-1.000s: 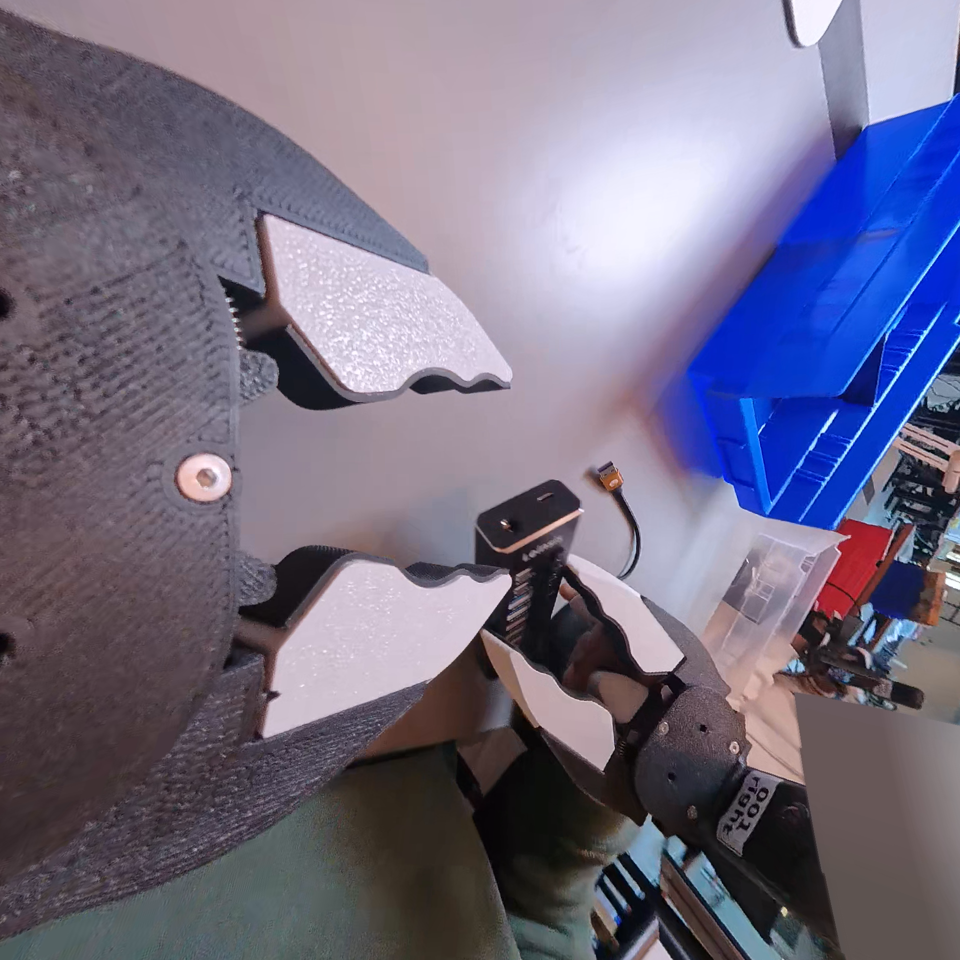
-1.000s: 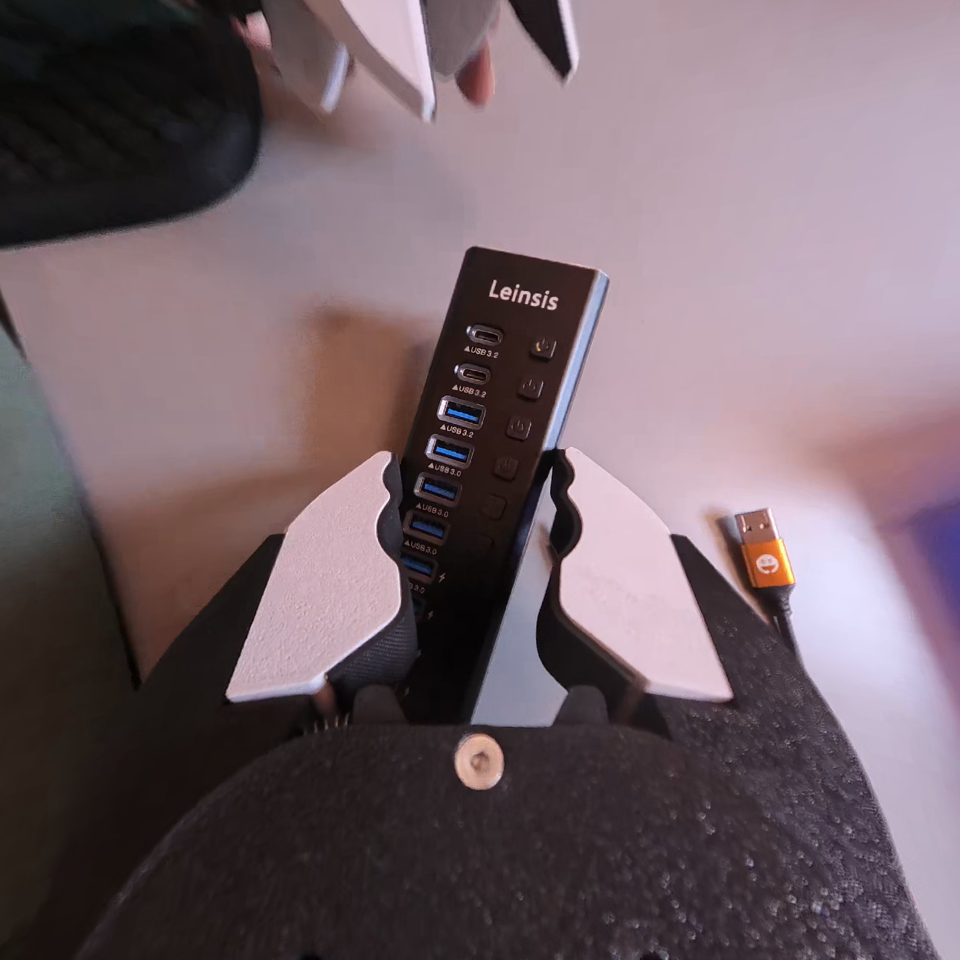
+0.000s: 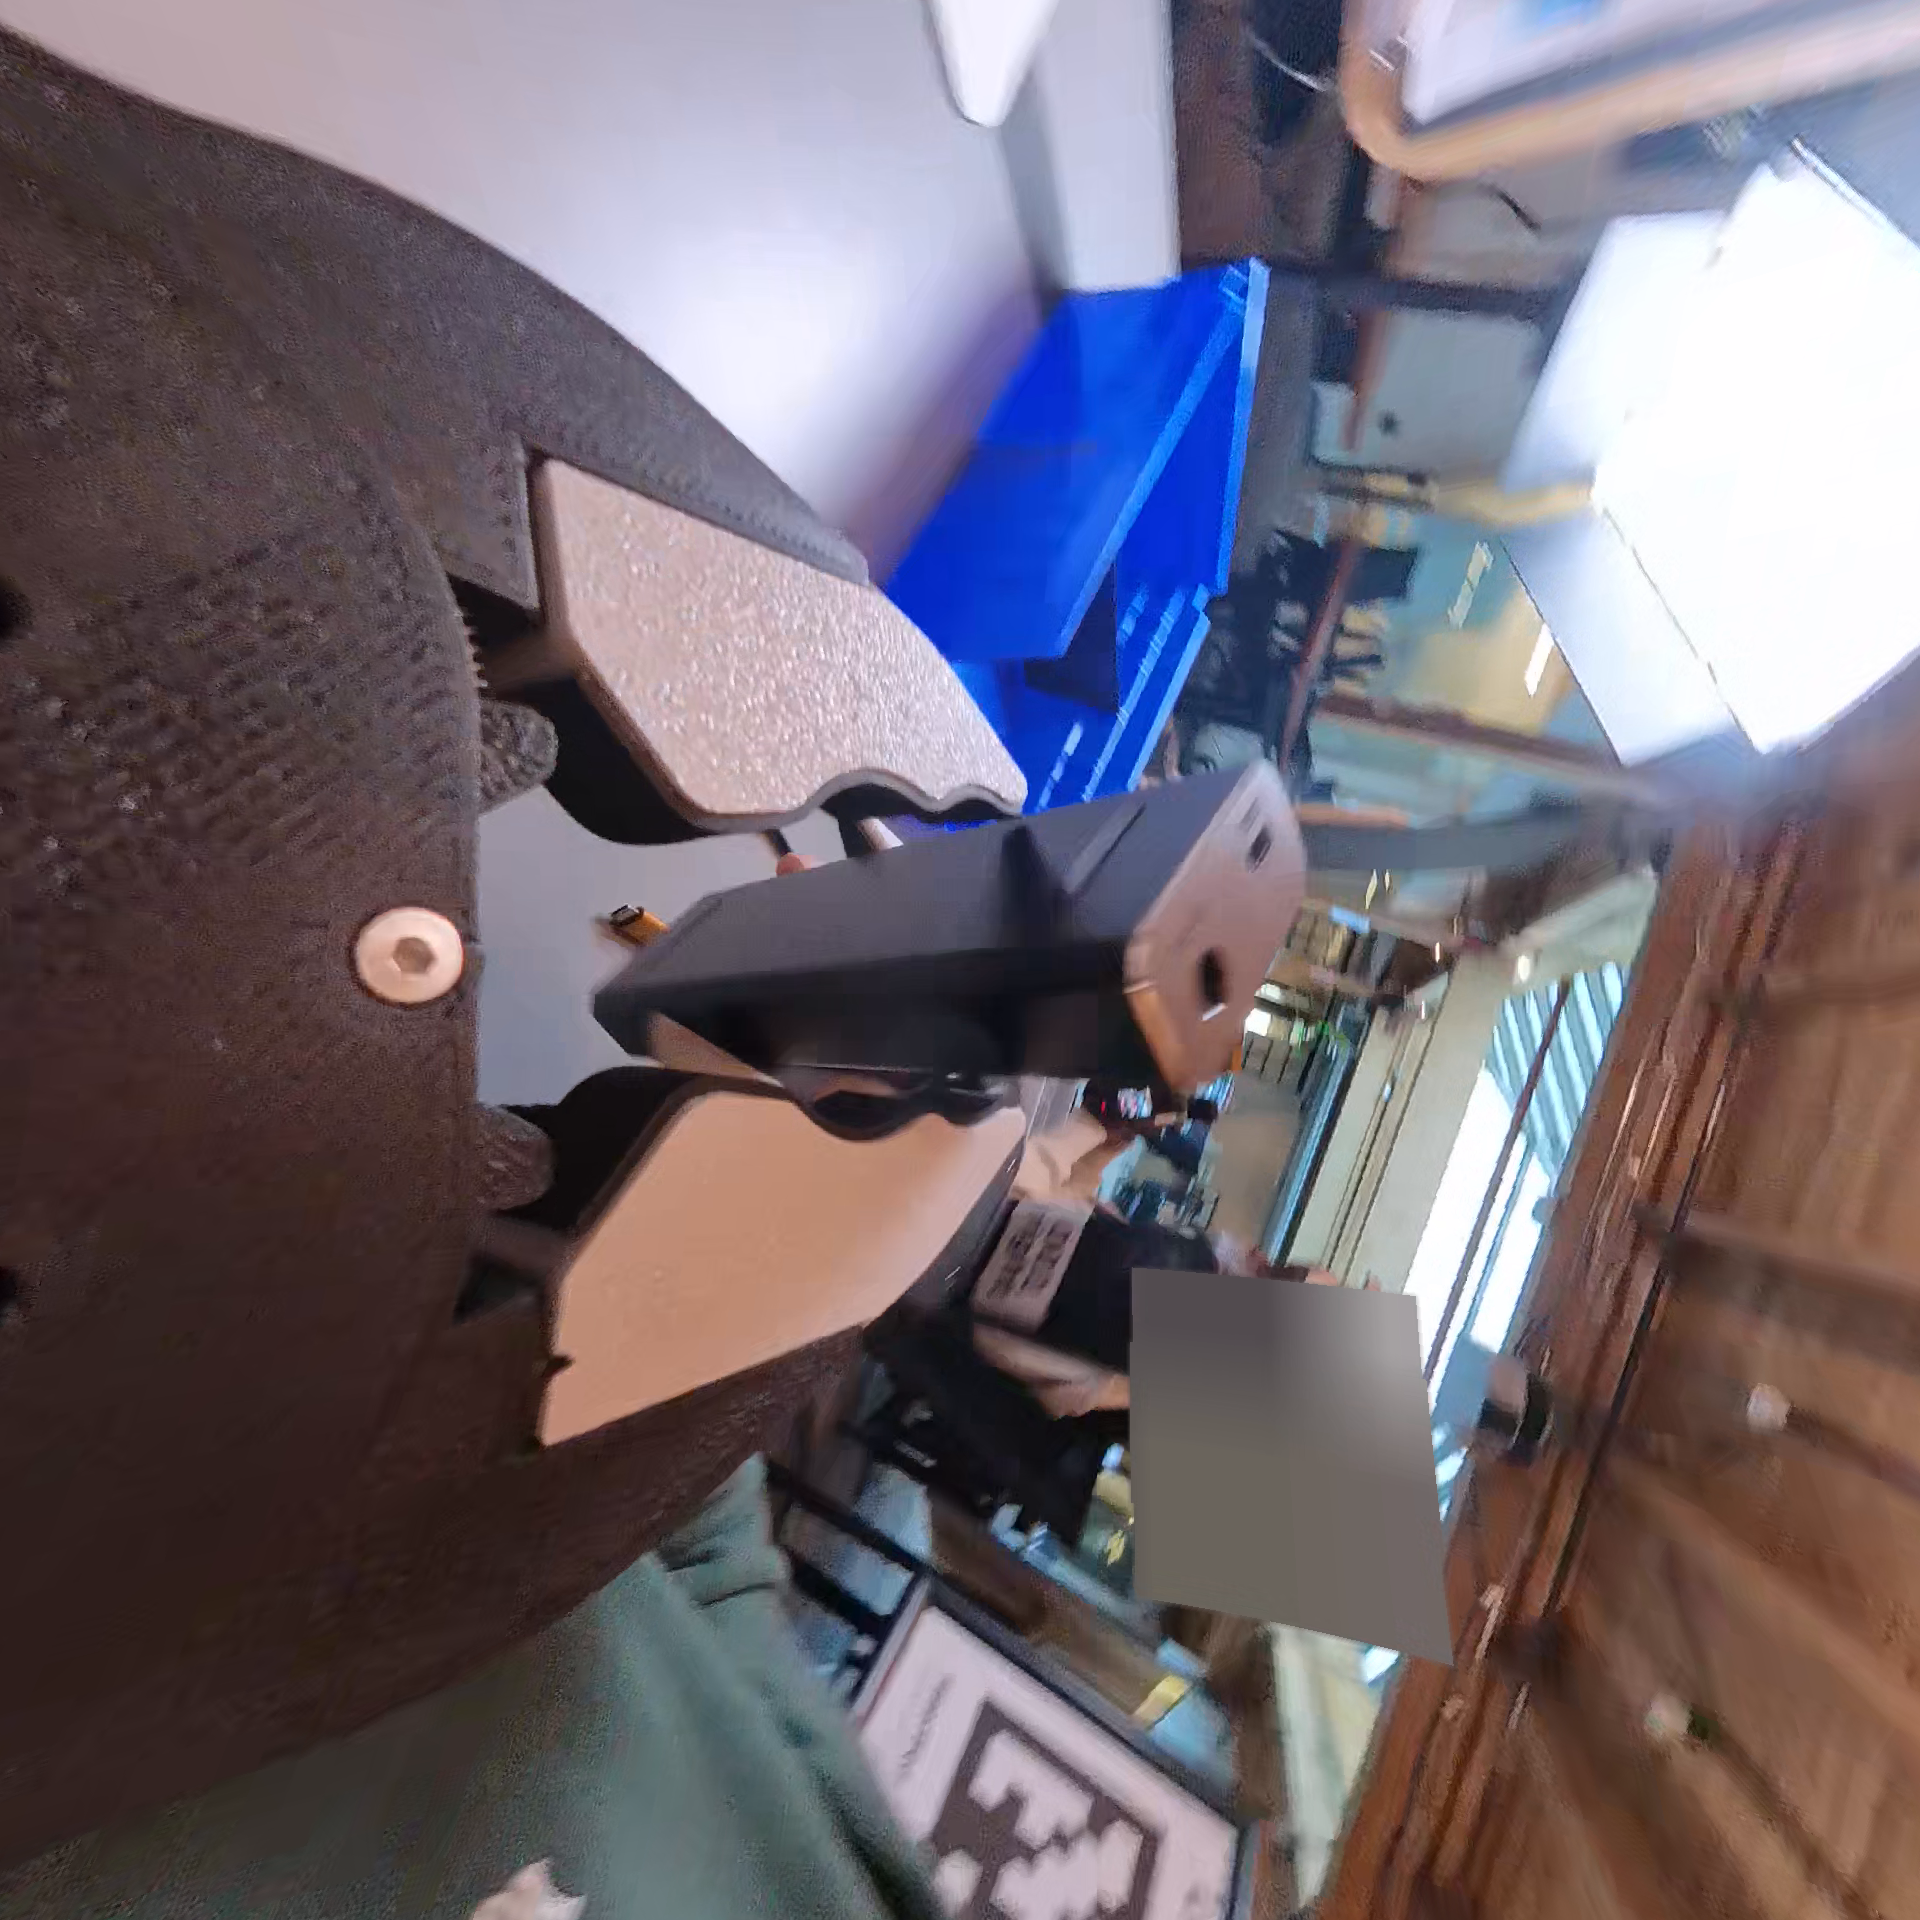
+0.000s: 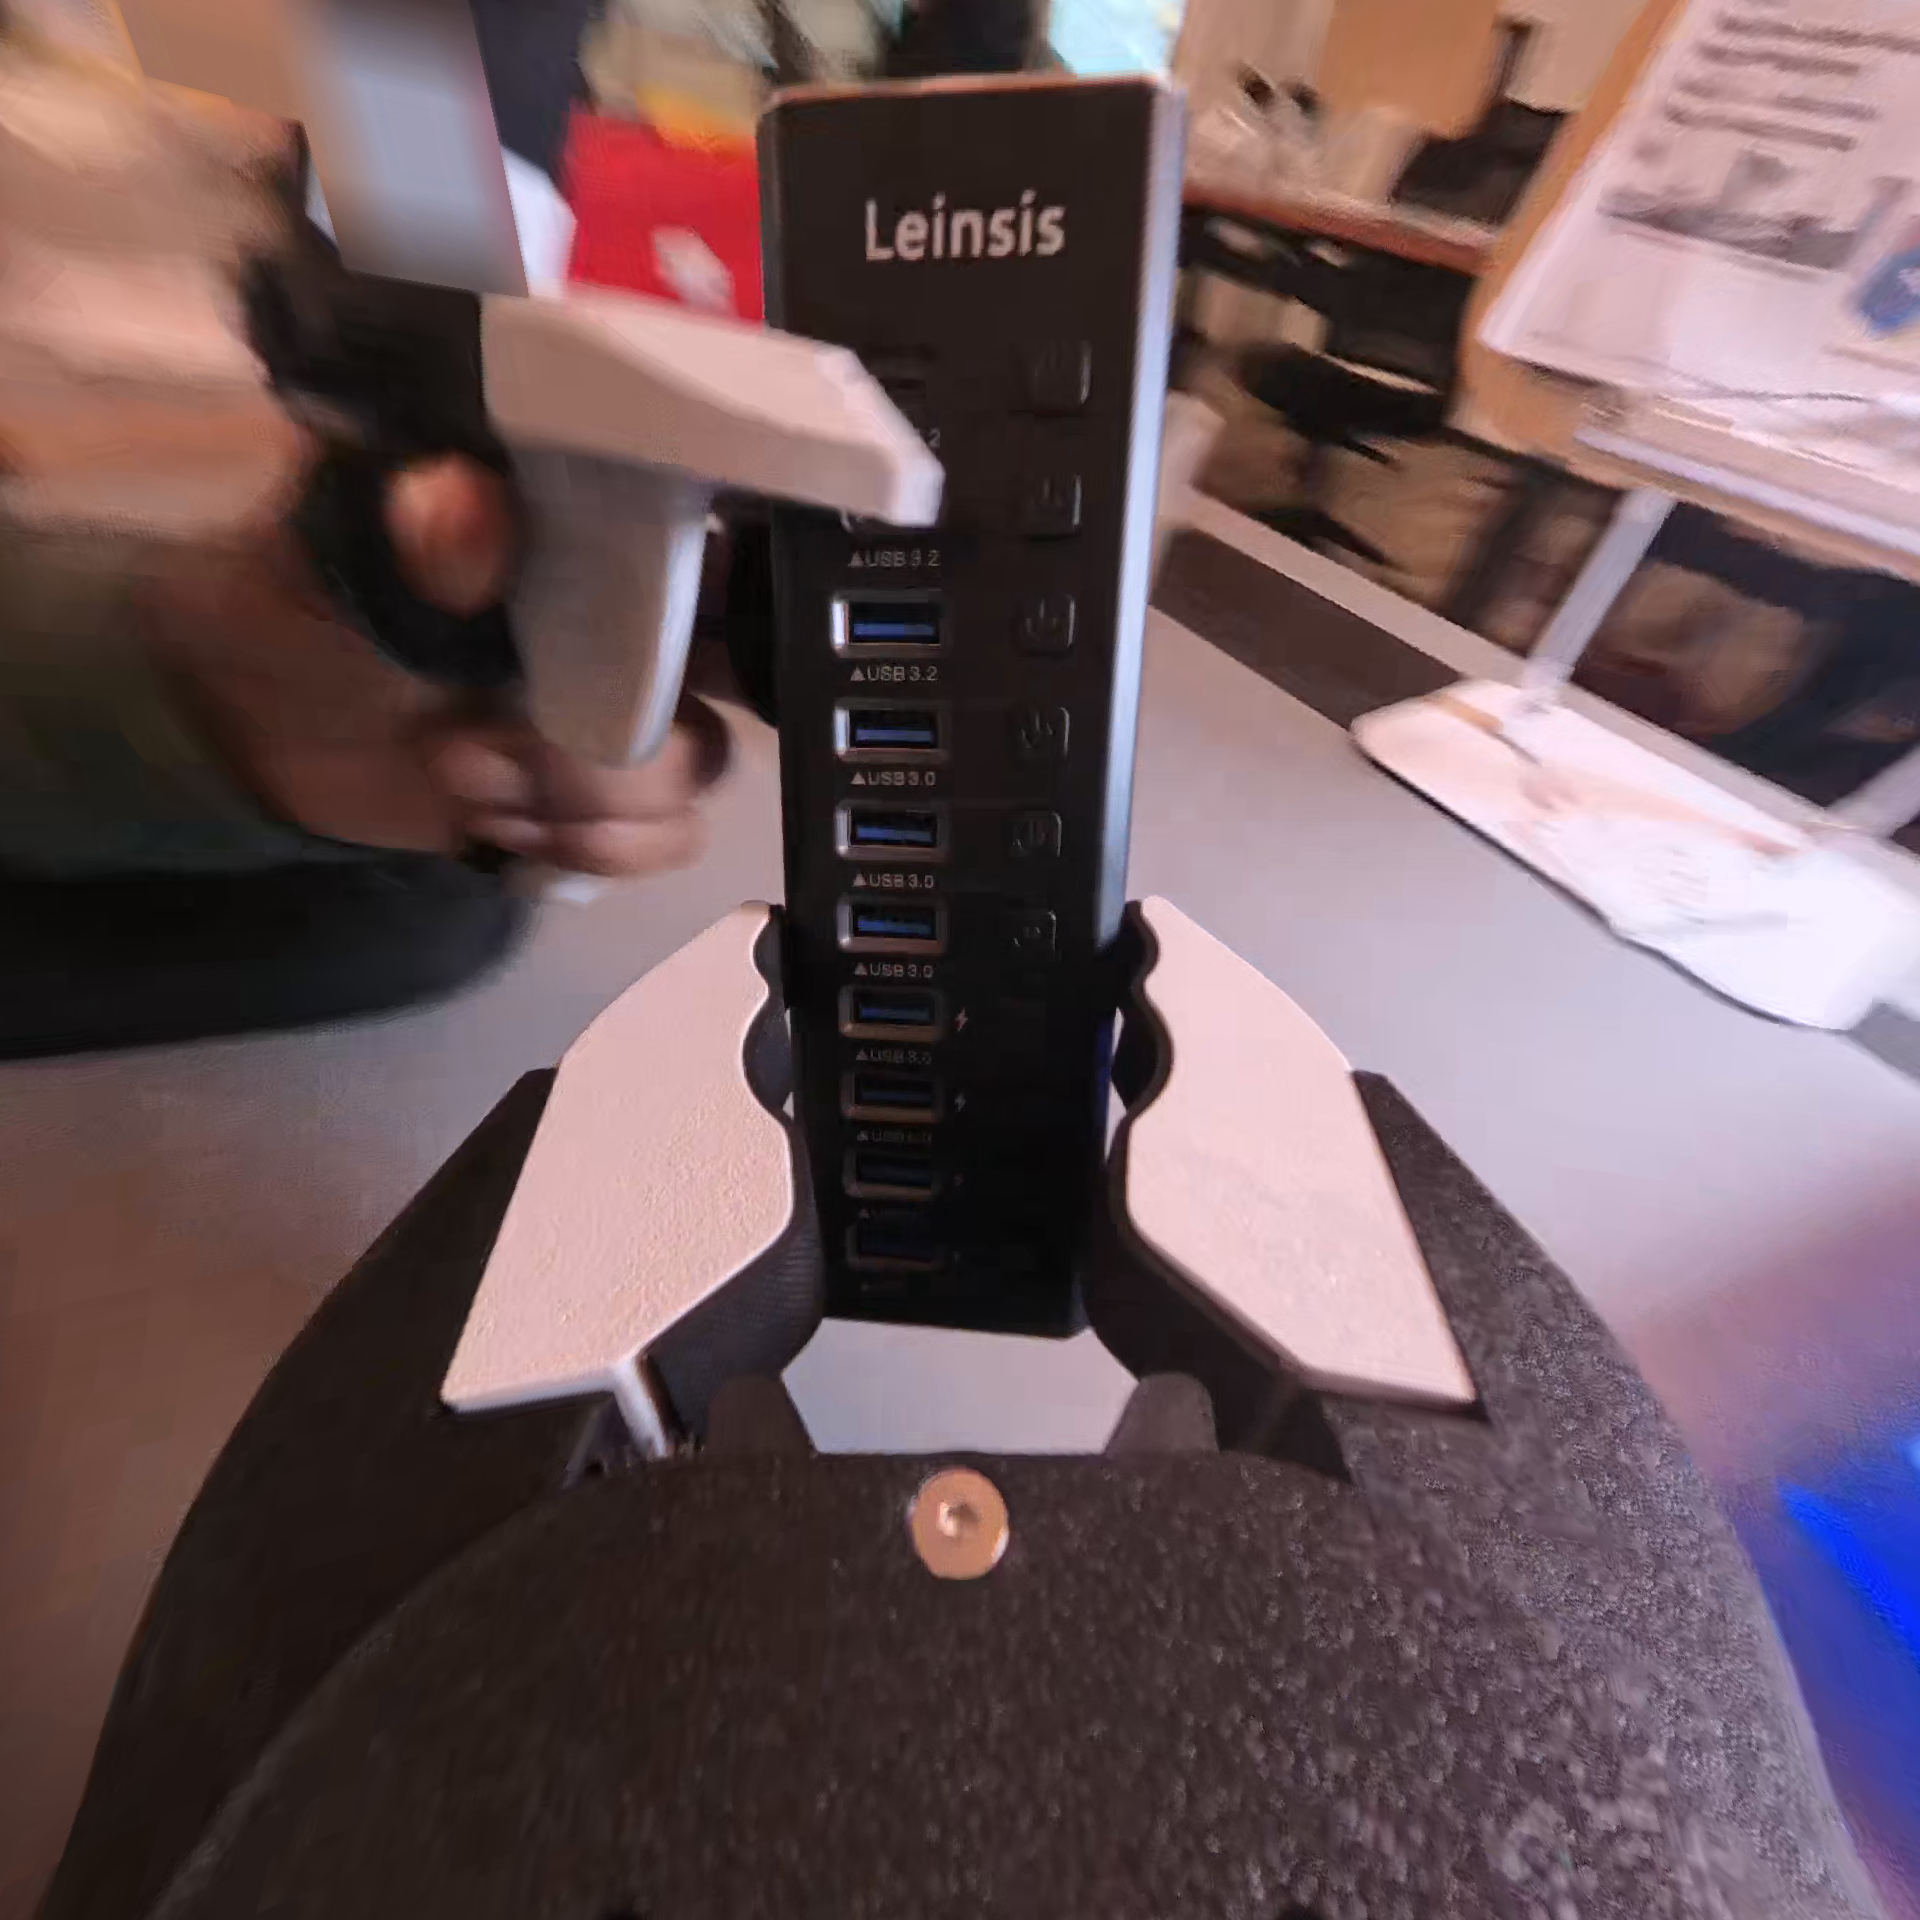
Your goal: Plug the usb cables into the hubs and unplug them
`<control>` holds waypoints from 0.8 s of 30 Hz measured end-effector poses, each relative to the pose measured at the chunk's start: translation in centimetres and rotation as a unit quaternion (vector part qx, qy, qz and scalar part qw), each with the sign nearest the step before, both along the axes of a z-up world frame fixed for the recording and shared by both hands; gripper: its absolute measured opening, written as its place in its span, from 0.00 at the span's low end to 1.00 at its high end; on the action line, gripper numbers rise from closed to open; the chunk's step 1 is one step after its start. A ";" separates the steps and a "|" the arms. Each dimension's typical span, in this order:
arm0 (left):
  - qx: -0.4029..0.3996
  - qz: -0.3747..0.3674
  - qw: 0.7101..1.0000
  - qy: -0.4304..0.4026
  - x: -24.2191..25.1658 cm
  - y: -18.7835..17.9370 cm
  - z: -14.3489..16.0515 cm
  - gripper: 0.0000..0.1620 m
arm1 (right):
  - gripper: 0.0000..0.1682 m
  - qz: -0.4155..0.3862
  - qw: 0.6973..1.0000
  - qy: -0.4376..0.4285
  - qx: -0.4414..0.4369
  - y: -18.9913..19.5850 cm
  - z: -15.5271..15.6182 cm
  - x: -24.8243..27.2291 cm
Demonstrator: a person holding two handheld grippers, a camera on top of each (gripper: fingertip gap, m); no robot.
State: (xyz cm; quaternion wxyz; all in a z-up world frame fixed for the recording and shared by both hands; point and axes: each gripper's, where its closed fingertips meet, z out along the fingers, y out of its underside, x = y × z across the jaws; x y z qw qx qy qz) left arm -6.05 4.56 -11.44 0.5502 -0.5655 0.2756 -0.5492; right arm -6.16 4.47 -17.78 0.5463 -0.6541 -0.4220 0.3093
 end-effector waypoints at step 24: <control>0.164 -0.176 0.956 0.170 2.8 -7.2 -3.4 0.45 | 0.36 0.188 0.979 0.072 -0.029 -7.3 0.1 -0.3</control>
